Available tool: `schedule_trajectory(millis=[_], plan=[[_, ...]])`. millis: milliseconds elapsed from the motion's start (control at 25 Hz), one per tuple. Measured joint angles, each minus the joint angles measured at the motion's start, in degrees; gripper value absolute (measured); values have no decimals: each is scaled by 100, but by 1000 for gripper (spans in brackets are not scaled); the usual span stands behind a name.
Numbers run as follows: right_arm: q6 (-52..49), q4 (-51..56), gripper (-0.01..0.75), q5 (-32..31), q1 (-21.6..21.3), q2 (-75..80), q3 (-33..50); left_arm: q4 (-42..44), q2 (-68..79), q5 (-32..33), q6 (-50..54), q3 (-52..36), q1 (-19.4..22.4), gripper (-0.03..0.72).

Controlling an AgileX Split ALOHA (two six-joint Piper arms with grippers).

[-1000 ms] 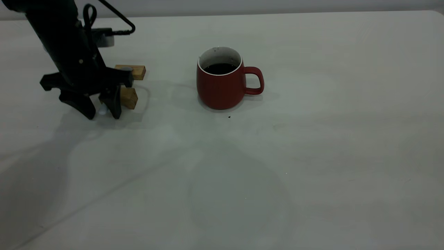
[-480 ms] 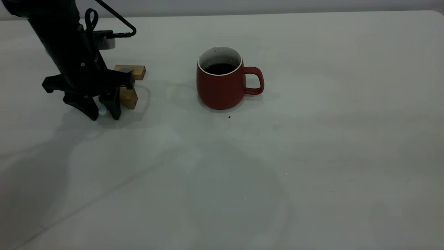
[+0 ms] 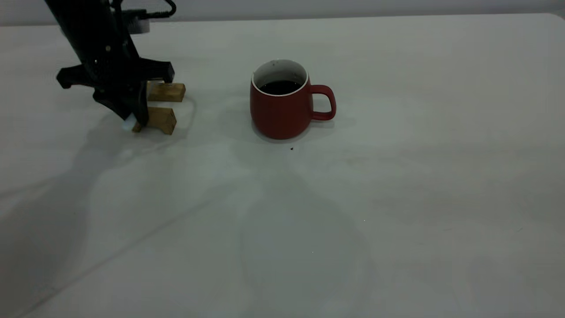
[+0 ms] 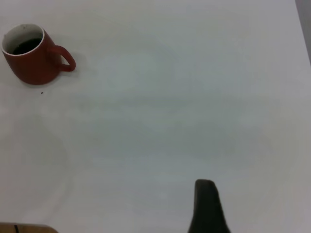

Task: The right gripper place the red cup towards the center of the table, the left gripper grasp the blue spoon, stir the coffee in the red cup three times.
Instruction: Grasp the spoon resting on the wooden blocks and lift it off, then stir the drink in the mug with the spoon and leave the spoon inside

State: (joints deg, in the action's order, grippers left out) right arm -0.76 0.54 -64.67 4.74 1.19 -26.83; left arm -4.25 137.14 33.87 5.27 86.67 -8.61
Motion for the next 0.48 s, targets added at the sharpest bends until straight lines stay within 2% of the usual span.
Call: schedule_trajectory(millis=[280, 360, 480], plan=[[0, 0, 575, 0, 0, 0, 0, -792, -424, 1110, -6, 373, 0, 133], [0, 0, 575, 0, 0, 0, 0, -1261, -596, 1392, -6, 526, 0, 133], [0, 0, 575, 0, 0, 0, 0, -2510, -800, 1748, -6, 727, 0, 133]])
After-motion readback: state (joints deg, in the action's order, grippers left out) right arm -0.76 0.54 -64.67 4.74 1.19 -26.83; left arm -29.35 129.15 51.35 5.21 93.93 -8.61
